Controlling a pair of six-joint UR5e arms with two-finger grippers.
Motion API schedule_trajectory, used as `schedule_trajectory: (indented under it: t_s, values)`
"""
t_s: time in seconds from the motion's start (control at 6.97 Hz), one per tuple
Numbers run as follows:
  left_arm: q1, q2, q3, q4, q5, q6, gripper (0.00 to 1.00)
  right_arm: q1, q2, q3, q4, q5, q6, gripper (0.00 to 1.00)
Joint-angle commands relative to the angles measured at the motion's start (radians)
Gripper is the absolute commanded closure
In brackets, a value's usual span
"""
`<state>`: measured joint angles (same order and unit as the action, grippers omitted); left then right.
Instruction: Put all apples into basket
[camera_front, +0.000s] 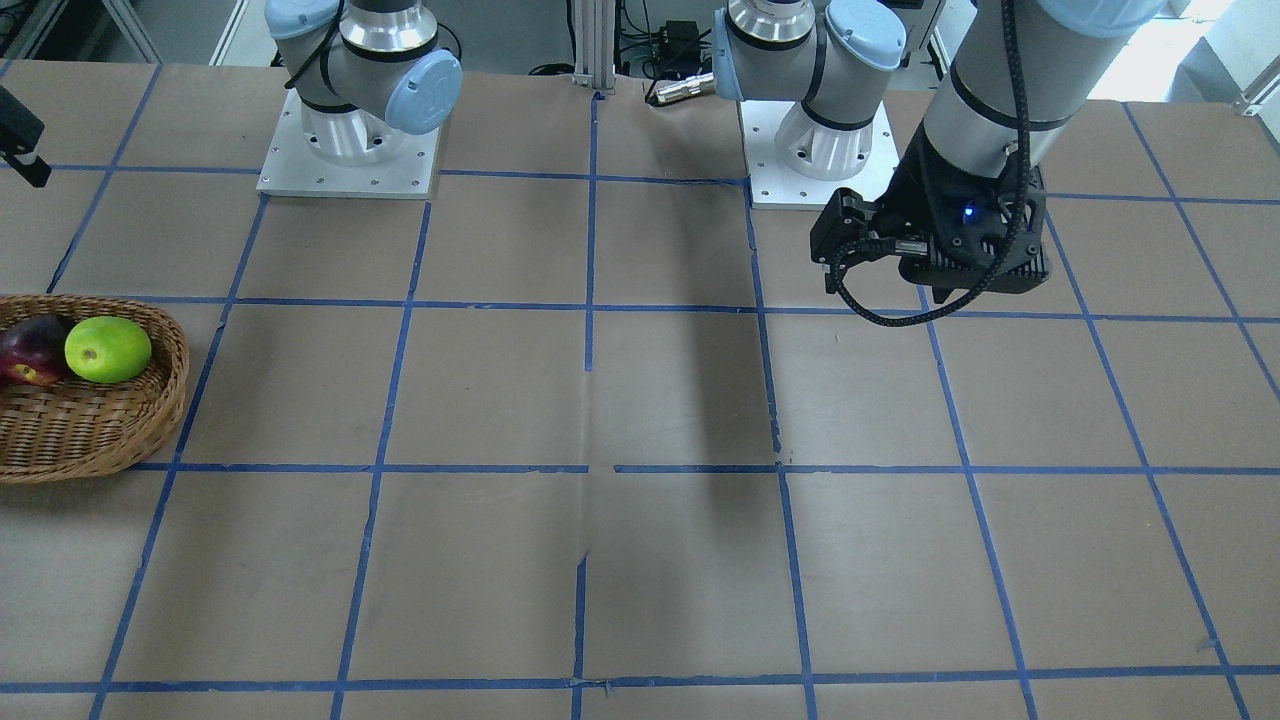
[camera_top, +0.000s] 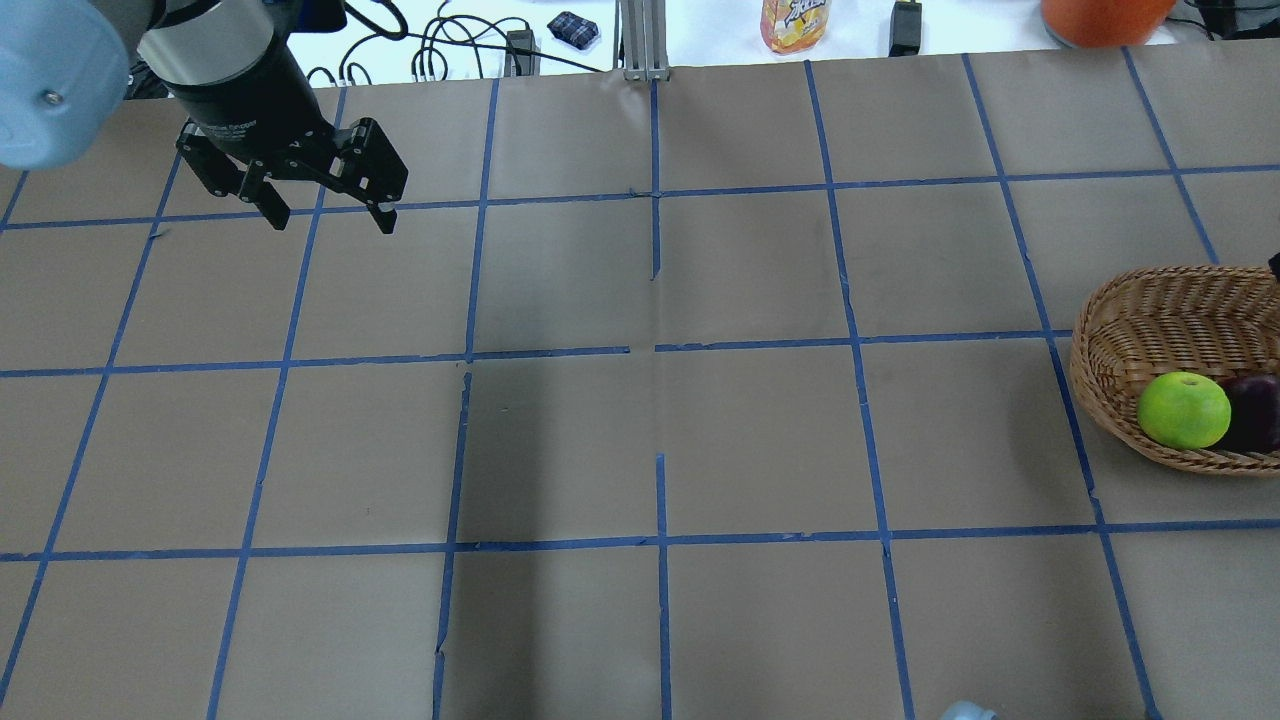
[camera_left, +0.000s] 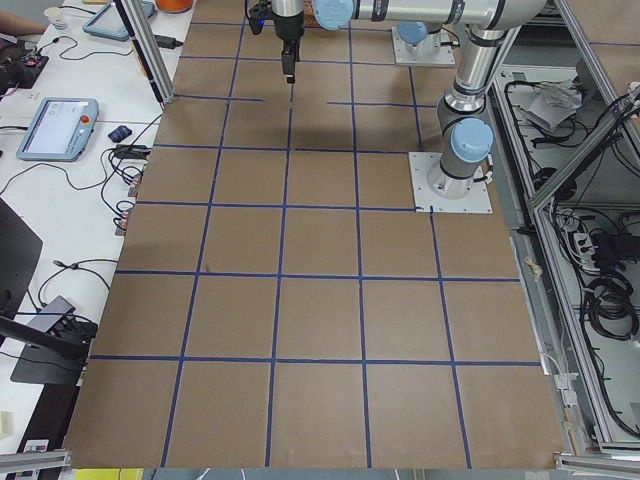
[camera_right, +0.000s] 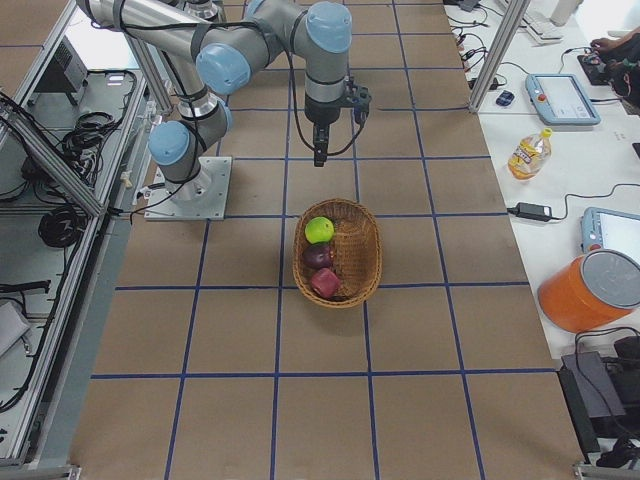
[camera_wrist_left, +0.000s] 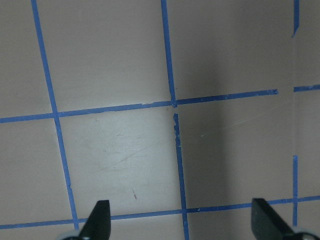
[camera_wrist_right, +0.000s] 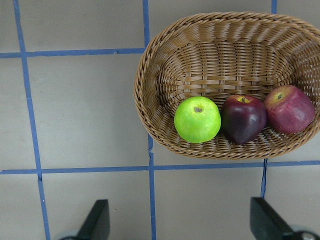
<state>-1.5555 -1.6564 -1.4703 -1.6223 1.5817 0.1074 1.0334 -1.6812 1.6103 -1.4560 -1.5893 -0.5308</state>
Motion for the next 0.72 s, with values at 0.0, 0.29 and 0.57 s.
schedule_trajectory:
  t_s: [0.0,0.29,0.57]
  values:
    - [0.000,0.000,-0.001,0.001,0.000,0.000,0.00,0.229,0.020,-0.046,0.049,0.006,0.294,0.00]
    - [0.000,-0.002,-0.001,0.001,0.000,0.000,0.00,0.473,0.043,-0.047,-0.001,0.011,0.626,0.00]
    - [0.000,-0.002,0.001,0.001,0.000,0.000,0.00,0.539,0.066,-0.040,-0.085,0.011,0.641,0.00]
